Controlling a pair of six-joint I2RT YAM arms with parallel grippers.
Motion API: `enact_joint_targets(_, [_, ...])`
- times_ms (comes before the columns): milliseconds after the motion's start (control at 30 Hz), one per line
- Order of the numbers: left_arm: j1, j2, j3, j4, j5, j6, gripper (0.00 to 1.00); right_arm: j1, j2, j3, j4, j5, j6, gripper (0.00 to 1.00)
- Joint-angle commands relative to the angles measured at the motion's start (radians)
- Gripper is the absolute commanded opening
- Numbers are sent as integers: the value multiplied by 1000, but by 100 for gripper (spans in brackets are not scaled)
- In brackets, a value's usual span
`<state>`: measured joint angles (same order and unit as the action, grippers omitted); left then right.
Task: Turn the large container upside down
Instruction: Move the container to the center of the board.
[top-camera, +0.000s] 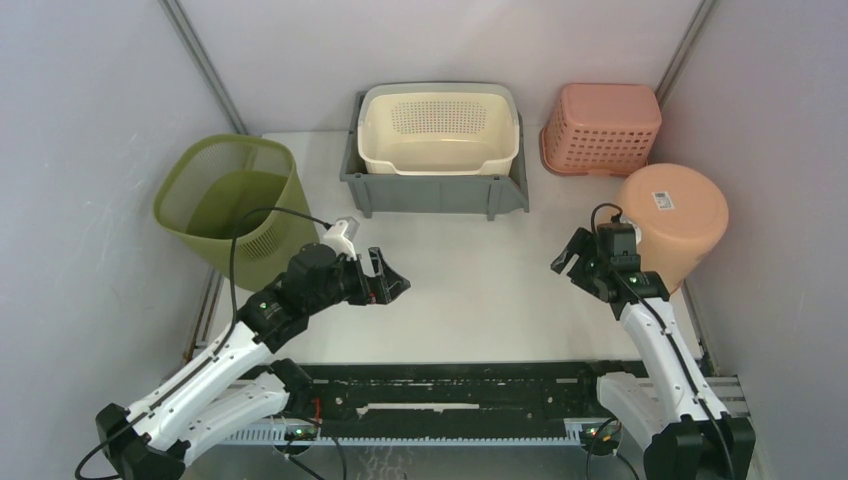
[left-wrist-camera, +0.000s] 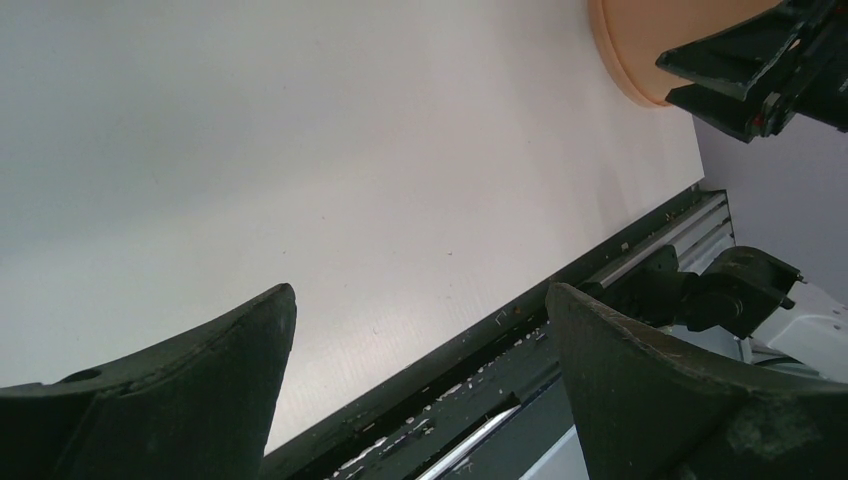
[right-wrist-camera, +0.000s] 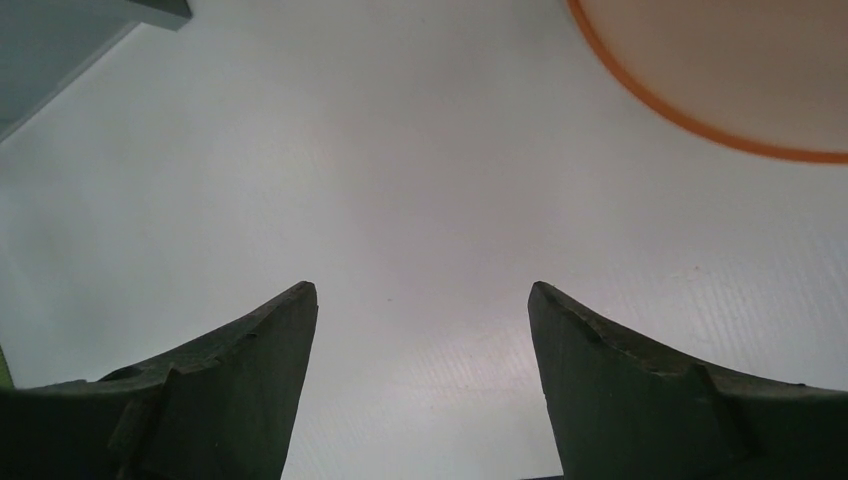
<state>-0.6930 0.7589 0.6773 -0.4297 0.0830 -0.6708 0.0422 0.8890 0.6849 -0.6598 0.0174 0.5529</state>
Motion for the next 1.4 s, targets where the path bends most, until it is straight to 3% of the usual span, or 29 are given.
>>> enact_joint_targets(0, [0, -7, 53, 24, 1, 30, 100, 13, -39, -29, -28, 15, 44, 86])
enact_joint_targets(333, [0, -7, 60, 21, 13, 42, 100, 8, -110, -29, -117, 194, 198, 89])
enact_joint_targets(667, [0, -5, 88, -3, -6, 51, 100, -44, -43, -2, -3, 246, 137, 89])
enact_joint_targets(1200, [0, 6, 123, -41, -46, 61, 100, -65, 222, 116, 178, 121, 37, 87])
enact_joint_targets(1367, [1, 1, 132, -59, -58, 69, 100, -62, 218, 140, 190, 20, -8, 85])
